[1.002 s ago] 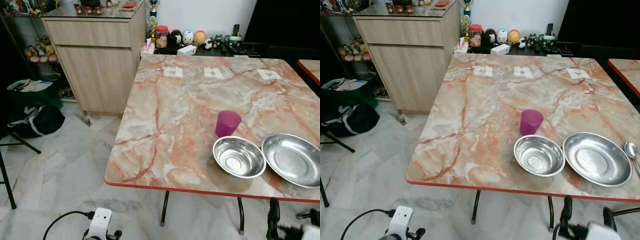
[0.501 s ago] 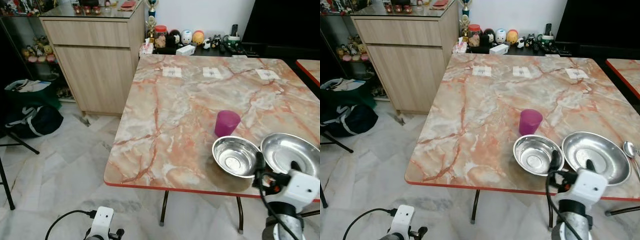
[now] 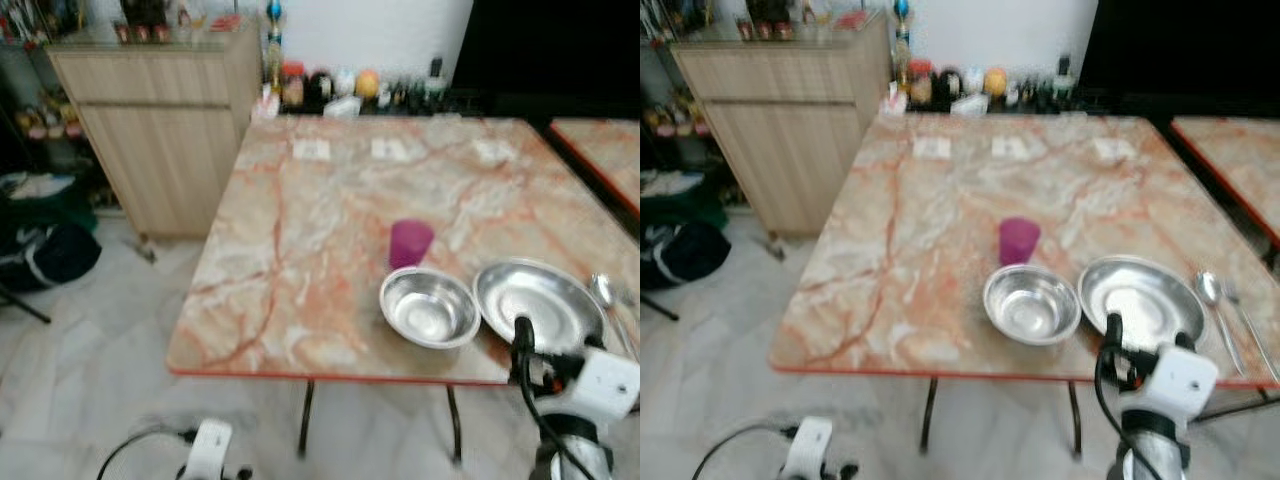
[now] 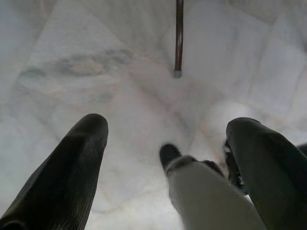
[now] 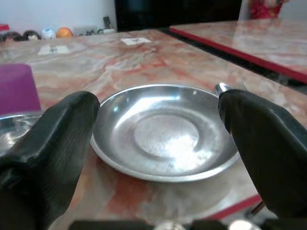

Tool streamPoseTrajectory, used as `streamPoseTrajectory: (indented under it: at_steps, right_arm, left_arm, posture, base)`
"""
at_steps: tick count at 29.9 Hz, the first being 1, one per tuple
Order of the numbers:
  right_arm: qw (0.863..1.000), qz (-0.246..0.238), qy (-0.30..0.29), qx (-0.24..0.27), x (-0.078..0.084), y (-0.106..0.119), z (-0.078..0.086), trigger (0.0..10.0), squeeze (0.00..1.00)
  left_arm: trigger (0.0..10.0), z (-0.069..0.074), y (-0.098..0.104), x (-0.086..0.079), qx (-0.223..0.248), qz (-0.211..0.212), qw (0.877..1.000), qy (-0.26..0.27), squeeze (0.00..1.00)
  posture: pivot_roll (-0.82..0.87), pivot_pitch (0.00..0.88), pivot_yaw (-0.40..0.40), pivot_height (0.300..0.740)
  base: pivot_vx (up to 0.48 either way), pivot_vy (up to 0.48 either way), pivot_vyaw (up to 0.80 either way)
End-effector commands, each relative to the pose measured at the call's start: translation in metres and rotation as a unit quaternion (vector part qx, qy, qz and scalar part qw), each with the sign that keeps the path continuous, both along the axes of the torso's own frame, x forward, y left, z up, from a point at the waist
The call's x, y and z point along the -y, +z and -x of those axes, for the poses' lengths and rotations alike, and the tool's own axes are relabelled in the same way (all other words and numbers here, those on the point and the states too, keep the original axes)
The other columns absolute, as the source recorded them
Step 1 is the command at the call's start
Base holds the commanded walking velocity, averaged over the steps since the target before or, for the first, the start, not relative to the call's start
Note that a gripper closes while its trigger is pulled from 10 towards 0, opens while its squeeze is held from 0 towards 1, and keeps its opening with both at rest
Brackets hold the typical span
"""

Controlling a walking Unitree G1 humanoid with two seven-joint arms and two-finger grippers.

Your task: Setting the table

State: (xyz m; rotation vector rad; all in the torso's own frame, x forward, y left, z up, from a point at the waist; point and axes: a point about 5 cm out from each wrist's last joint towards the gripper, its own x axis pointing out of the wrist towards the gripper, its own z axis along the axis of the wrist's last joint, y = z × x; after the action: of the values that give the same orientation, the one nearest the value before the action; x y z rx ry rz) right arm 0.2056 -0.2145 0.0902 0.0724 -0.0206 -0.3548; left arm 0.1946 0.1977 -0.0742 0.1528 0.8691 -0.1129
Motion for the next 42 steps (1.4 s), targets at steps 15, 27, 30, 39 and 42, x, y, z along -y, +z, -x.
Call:
streamPoseTrajectory:
  at_steps: [15, 27, 30, 39, 42]
  right_arm:
    - [0.999, -0.047, -0.024, 0.016, 0.001, 0.007, -0.006, 10.0, 0.0]
    - [0.966, -0.221, -0.133, 0.032, 0.039, -0.002, -0.018, 10.0, 0.0]
    - [0.959, -0.241, -0.151, 0.018, 0.045, -0.008, -0.019, 10.0, 0.0]
    - [0.95, -0.283, -0.132, -0.009, 0.05, -0.013, -0.039, 0.0, 0.0]
    - [0.952, -0.285, -0.114, -0.003, 0.05, -0.007, -0.05, 0.0, 0.0]
  left_arm:
    - [10.0, 0.005, -0.002, -0.007, -0.008, -0.01, 1.0, 0.011, 0.0]
    - [10.0, 0.002, -0.001, -0.006, -0.005, -0.009, 1.0, 0.011, 0.0]
    - [10.0, 0.003, -0.001, -0.006, -0.005, -0.009, 1.0, 0.011, 0.0]
    - [10.0, 0.003, 0.0, -0.007, -0.003, -0.01, 1.0, 0.011, 0.0]
    - [10.0, 0.002, 0.0, -0.008, -0.002, -0.01, 1.0, 0.011, 0.0]
  posture:
    - [0.01, 0.0, -0.044, 0.74]
    - [0.01, 0.0, -0.04, 0.74]
    - [0.01, 0.0, -0.039, 0.74]
    - [0.01, 0.0, -0.033, 0.74]
    - [0.01, 0.0, -0.032, 0.74]
  base:
    - [0.0, -0.048, 0.0]
    - [0.0, 0.0, 0.0]
    - [0.0, 0.0, 0.0]
    - [0.0, 0.0, 0.0]
    - [0.0, 0.0, 0.0]
